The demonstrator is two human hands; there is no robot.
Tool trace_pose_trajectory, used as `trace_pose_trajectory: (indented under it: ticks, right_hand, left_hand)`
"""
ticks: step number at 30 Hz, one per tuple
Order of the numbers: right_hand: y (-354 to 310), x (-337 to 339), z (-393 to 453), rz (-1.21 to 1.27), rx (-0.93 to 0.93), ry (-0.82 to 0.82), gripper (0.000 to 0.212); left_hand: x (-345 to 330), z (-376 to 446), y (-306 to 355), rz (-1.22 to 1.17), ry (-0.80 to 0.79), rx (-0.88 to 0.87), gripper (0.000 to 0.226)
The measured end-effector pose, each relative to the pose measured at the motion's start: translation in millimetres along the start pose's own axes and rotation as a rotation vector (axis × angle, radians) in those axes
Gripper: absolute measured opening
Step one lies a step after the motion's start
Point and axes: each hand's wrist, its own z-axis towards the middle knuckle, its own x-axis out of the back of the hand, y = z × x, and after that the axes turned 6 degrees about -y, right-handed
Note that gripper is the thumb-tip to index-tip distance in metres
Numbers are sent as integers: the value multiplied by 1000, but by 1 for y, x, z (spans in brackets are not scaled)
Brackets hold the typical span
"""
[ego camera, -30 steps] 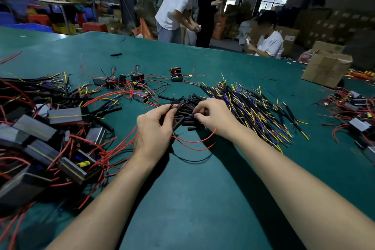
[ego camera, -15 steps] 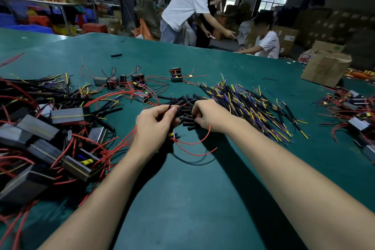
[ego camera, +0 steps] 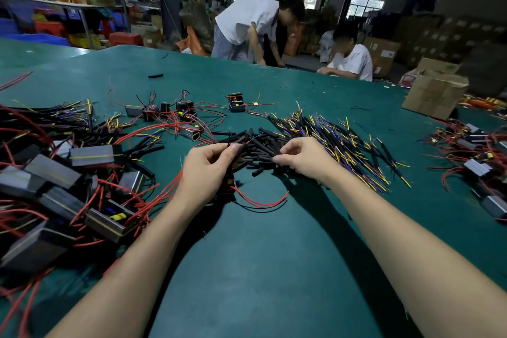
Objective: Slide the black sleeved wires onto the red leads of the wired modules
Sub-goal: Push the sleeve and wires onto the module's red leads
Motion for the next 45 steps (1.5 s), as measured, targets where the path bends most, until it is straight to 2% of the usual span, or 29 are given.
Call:
trace_pose_trajectory:
  ticks: [3, 6, 7, 9, 11, 13, 15, 19, 26, 30, 31, 32, 33, 35, 36, 38, 41, 45]
  right_hand:
    - [-1, 2, -10, 365, -39, 38, 10]
    - [-2, 4, -22, 812, -69, 0, 8]
    - [-1, 4, -25, 903, -77, -17, 6]
    - [1, 0, -28, 905, -96, -18, 6]
    - [4, -6, -27, 661, -116, 50, 13]
    - [8, -11, -23, 260, -110, 148, 25]
    - [8, -14, -20, 7, -37, 188, 29]
    - [4, -24, -12, -303, 157, 135, 25]
    - [-10, -27, -2, -708, 355, 50, 23]
    - [-16, -20, 3, -1077, 529, -13, 20]
    - [-16, -19, 2, -1068, 564, 7, 18]
    - [-17, -19, 0, -943, 566, 67, 15]
    - [-19, -18, -4, -697, 526, 173, 11]
    - [-23, -15, -14, -87, 346, 397, 4]
    - [-25, -13, -23, 180, 258, 456, 4]
    - [-27, -13, -44, 561, 179, 407, 7]
    - [-30, -17, -76, 853, 203, 295, 8]
    - [-38, -22, -92, 833, 257, 324, 9]
  left_hand:
    - [-2, 0, -1, 39, -2, -12, 18]
    - [-3, 2, -1, 117, 20, -52, 20]
    - [-3, 1, 0, 150, 31, -64, 21]
    - [-2, 1, 0, 195, 41, -77, 22]
    - [-2, 1, 0, 211, 39, -76, 23]
    - [-2, 1, 0, 221, 41, -77, 23]
    - [-2, 1, 0, 221, 44, -78, 24]
    - [-2, 1, -1, 232, 55, -78, 23]
    - [-4, 3, -4, 209, 90, -85, 20]
    - [-6, 4, -6, 208, 114, -124, 18]
    - [-6, 3, -6, 203, 118, -137, 18]
    - [-7, 3, -6, 194, 120, -148, 17]
    - [-7, 2, -6, 180, 120, -154, 17]
    - [-9, 1, -6, 151, 117, -167, 16]
    - [-9, 0, -5, 138, 114, -174, 15]
    - [-11, -1, -3, 126, 110, -186, 14]
    - [-14, -3, 0, 166, 88, -242, 16]
    - [-21, -8, 1, 298, -17, -395, 15]
